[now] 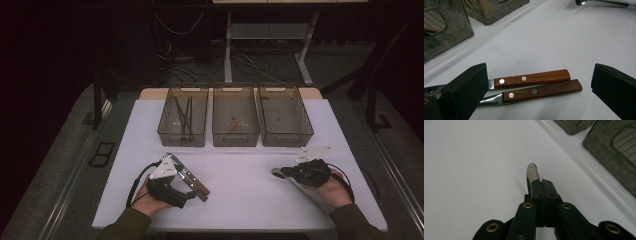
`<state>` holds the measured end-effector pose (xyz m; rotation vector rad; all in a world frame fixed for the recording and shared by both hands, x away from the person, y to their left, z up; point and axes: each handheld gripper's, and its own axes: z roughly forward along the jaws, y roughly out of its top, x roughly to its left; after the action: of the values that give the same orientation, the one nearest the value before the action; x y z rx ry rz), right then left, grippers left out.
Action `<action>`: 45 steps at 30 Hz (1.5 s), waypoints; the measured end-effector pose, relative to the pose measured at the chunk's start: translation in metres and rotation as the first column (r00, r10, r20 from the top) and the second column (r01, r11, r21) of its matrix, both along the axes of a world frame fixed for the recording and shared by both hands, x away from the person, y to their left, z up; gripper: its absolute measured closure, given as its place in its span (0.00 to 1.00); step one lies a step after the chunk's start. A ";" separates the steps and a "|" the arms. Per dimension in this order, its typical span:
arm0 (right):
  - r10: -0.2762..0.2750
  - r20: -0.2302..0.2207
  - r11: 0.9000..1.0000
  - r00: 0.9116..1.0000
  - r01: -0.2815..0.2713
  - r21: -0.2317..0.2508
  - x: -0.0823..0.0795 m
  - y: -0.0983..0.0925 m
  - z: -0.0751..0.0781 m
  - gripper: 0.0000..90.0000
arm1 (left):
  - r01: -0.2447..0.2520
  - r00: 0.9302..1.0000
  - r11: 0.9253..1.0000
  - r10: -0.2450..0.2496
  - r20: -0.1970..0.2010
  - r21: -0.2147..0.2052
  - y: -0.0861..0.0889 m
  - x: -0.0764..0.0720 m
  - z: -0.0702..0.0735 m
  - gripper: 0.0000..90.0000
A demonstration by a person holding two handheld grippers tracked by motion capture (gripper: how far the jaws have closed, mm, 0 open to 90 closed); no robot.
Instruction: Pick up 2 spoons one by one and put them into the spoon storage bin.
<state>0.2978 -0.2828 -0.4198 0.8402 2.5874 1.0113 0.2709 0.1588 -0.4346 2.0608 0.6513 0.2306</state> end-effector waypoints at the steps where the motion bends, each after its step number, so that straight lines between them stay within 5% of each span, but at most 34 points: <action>1: -0.003 0.002 1.000 1.000 0.003 0.001 0.002 -0.001 0.002 0.99 | 0.001 1.000 1.000 -0.001 0.000 0.000 0.000 0.000 0.000 0.01; 15: -0.068 0.026 0.995 0.997 0.066 0.076 0.022 -0.006 0.019 0.99 | 0.007 1.000 1.000 -0.007 0.006 -0.006 -0.001 0.000 0.000 0.01; 30: -0.078 0.058 0.986 0.995 0.068 0.154 0.047 0.014 0.032 0.99 | 0.022 1.000 0.999 -0.022 0.011 -0.023 -0.003 -0.001 0.001 0.01; 45: -0.086 0.060 0.984 0.994 0.076 0.161 0.077 0.034 0.047 0.99 | 0.035 0.999 0.999 -0.035 0.016 -0.029 -0.003 -0.002 0.001 0.01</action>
<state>0.3746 -0.2488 -0.3728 0.9248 2.4212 1.2126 0.2693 0.1556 -0.4332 2.0389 0.6053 0.2161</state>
